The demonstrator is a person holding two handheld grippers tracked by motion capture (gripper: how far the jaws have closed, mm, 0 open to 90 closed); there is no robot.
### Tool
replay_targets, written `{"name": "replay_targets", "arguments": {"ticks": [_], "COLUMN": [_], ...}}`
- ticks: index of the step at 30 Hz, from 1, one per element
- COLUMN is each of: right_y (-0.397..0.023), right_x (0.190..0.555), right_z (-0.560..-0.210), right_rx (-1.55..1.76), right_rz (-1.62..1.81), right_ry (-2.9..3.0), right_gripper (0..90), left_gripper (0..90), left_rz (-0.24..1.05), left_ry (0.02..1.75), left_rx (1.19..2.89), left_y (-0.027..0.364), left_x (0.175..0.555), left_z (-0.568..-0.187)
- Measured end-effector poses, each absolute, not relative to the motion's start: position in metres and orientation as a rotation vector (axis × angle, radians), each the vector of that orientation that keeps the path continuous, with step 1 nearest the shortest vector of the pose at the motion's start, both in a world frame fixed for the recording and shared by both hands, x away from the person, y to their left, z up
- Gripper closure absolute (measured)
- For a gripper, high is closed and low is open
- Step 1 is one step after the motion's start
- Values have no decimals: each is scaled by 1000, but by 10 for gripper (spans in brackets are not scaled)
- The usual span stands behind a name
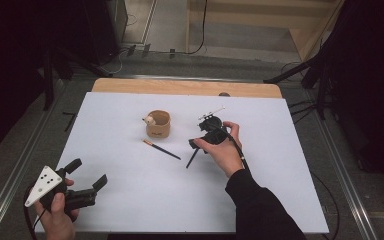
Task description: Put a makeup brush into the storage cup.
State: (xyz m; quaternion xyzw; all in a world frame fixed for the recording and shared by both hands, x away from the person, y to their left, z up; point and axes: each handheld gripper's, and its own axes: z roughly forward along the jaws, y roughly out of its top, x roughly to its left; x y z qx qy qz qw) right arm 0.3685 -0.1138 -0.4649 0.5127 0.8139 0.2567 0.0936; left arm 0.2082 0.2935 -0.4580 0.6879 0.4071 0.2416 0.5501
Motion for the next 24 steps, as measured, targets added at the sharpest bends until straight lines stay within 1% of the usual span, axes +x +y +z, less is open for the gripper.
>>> {"name": "replay_targets", "arguments": {"ticks": [10,15,16,17,19,24], "right_y": [-108,-111,-111,-111,-112,-110], "right_x": [377,379,379,379,380,380], "right_z": [-474,-474,-473,-473,-473,-474], "right_rx": [1625,1658,1667,1667,1663,1658], "right_rz": [649,635,634,634,625,582], "right_ry": [2418,2397,2395,2395,2410,2436], "right_gripper": [257,299,331,331,362,388], "left_gripper": [0,0,0,0,0,0], "left_rz": [567,567,567,567,568,569], "left_ry": [966,965,964,964,964,965], "left_rx": [1625,1626,1625,1626,1628,1627], "left_y": [294,294,294,294,294,294], "left_x": [209,209,209,209,209,209], "left_z": [-458,-459,-459,-459,-459,-459]}}
